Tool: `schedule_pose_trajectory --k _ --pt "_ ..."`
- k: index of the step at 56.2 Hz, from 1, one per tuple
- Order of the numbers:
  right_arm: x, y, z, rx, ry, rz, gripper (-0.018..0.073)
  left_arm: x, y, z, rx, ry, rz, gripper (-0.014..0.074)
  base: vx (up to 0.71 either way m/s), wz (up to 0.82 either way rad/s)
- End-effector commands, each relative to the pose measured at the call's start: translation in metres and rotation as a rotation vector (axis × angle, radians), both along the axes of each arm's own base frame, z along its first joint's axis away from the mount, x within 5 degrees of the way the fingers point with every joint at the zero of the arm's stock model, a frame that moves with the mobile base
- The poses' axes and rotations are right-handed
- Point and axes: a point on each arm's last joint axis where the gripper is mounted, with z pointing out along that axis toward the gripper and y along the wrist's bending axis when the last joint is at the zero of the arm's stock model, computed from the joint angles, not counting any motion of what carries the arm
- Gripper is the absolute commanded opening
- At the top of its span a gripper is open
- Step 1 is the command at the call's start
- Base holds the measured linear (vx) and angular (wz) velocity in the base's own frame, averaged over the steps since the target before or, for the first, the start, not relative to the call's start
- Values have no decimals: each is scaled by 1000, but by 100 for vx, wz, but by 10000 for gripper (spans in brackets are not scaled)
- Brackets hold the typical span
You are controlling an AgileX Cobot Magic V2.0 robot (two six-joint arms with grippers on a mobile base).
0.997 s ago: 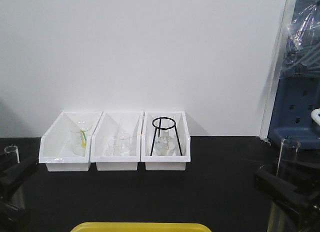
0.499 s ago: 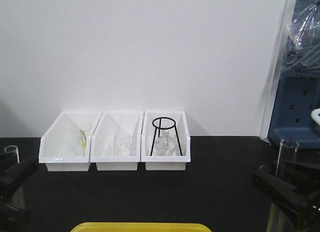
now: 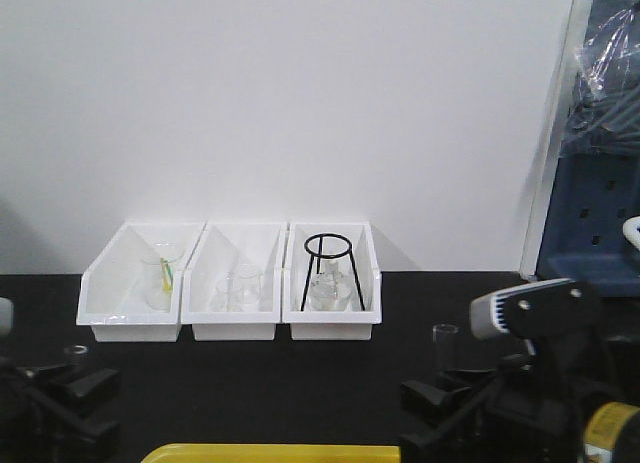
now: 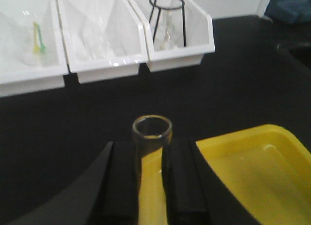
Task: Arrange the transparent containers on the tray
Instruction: 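Move both held tubes above the yellow tray, then lower both tubes into the yellow tray and open both grippers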
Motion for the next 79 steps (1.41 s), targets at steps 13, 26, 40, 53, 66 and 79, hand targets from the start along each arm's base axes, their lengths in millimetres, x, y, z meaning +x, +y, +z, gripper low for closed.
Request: schedule_pose_trajectory --k 13,26,40,53,66,79 --pt "57 39 -19 95 83 -49 30 52 -52 -22 -91 250 -22 244 0 0" --pt "74 52 -69 64 278 -97 34 70 -64 -74 -64 444 16 286 0 0" --pt "80 57 -106 -21 390 -104 42 78 -67 -95 -28 483 20 286 0 0" --pt "83 59 -129 -60 446 -112 74 82 -69 -117 -1 544 31 333 0 0" --pt "84 60 -141 -81 477 -116 185 84 -69 -125 40 554 16 430 0 0" --pt "85 60 -142 -79 479 -119 447 82 -68 -107 14 510 12 472 0 0"
